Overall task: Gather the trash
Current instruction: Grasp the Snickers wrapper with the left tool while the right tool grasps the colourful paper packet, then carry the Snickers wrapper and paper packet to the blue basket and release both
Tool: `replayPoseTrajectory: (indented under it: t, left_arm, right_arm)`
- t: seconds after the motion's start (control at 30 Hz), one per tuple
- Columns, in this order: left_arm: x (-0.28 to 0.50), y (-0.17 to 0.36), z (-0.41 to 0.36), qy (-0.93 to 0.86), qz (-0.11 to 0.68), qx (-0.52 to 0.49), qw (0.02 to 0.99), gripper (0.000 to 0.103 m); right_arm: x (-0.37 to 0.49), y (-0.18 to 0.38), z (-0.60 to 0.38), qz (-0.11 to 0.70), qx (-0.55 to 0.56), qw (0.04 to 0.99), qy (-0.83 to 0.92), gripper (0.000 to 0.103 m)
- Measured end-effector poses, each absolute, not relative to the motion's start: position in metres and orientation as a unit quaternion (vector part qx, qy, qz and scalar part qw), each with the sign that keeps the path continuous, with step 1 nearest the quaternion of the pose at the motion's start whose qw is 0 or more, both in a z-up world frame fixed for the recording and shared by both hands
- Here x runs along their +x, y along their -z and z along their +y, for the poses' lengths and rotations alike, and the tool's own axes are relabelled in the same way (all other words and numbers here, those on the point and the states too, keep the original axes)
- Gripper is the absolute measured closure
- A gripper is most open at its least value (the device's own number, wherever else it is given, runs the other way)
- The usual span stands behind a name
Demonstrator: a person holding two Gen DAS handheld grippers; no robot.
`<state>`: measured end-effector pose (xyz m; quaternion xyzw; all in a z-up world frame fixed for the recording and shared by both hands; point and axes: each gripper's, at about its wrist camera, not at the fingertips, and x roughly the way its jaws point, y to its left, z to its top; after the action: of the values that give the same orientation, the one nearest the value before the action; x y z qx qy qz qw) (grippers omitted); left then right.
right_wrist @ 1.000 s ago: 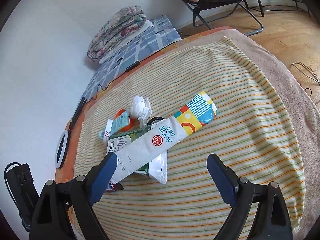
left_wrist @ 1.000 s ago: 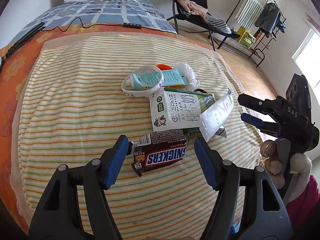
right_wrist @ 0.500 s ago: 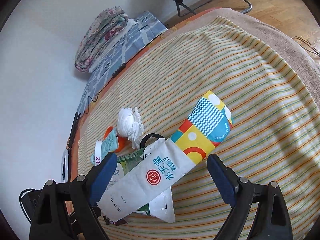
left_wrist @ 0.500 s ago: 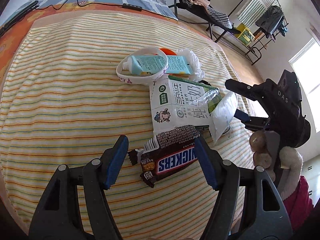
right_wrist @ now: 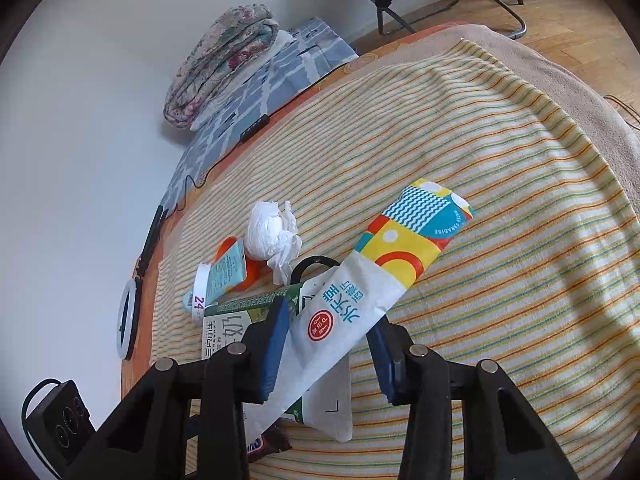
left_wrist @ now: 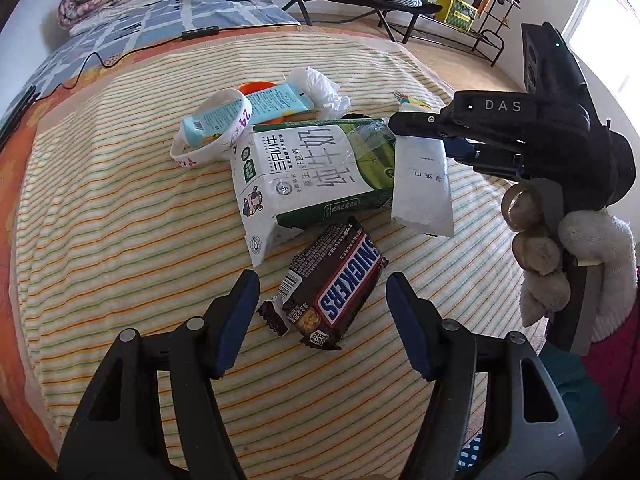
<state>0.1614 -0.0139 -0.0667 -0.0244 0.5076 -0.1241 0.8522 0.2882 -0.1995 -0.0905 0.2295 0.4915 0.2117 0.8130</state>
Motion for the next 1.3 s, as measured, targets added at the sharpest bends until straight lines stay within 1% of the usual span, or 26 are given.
replayPoseTrajectory:
  t: [0.07,0.13,0.3,0.37,0.4,0.43,0.47,0.5,0.53,0.6,0.67,0.7,0.83,1.0,1.3]
  left_arm:
    - [0.16,0.069,-0.02,0.125,0.511,-0.008,0.85,0.035]
    - [0.159,0.074,-0.029,0.128,0.517,0.009,0.846,0.035]
    - [0.157,0.088,-0.042,0.107,0.521,0.057,0.845,0.035]
    - [0.157,0.09,-0.043,0.106,0.518,0.061,0.846,0.04]
    - [0.157,0.09,-0.042,0.104,0.517,0.06,0.848,0.049]
    - [0.157,0.089,-0.039,0.102,0.517,0.054,0.848,0.061]
    - [0.157,0.087,-0.038,0.103,0.517,0.046,0.849,0.067]
    - [0.157,0.086,-0.036,0.103,0.516,0.041,0.849,0.081]
    - [0.158,0.085,-0.035,0.101,0.516,0.041,0.85,0.091]
    - [0.159,0.084,-0.034,0.1,0.513,0.044,0.851,0.096]
    - [0.157,0.082,-0.034,0.099,0.511,0.041,0.853,0.098]
    - [0.156,0.081,-0.034,0.1,0.51,0.038,0.853,0.1]
    - [0.15,0.072,-0.033,0.105,0.501,0.033,0.859,0.101]
    - [0.139,0.06,-0.029,0.111,0.496,0.007,0.861,0.101]
    - [0.106,0.033,-0.031,0.112,0.48,-0.005,0.87,0.101]
  right_arm:
    - [0.286,0.089,-0.199,0.489,0.222,0.816,-0.214,0.068]
    - [0.285,0.086,-0.198,0.488,0.213,0.818,-0.217,0.076]
    - [0.277,0.076,-0.196,0.477,0.183,0.83,-0.224,0.084]
    - [0.274,0.072,-0.195,0.475,0.172,0.832,-0.229,0.086]
    - [0.272,0.071,-0.194,0.474,0.164,0.834,-0.231,0.087]
    - [0.27,0.07,-0.194,0.473,0.158,0.835,-0.233,0.088]
    - [0.268,0.069,-0.193,0.473,0.15,0.836,-0.236,0.089]
    - [0.266,0.068,-0.191,0.472,0.142,0.837,-0.237,0.09]
    - [0.264,0.067,-0.19,0.471,0.135,0.839,-0.238,0.09]
    - [0.258,0.066,-0.191,0.47,0.124,0.841,-0.24,0.092]
    - [0.255,0.066,-0.192,0.47,0.115,0.842,-0.24,0.093]
    - [0.254,0.066,-0.192,0.469,0.111,0.843,-0.238,0.094]
    - [0.248,0.068,-0.198,0.471,0.113,0.842,-0.236,0.097]
    - [0.234,0.057,-0.205,0.458,0.106,0.849,-0.239,0.097]
    - [0.184,0.032,-0.21,0.434,0.056,0.859,-0.266,0.097]
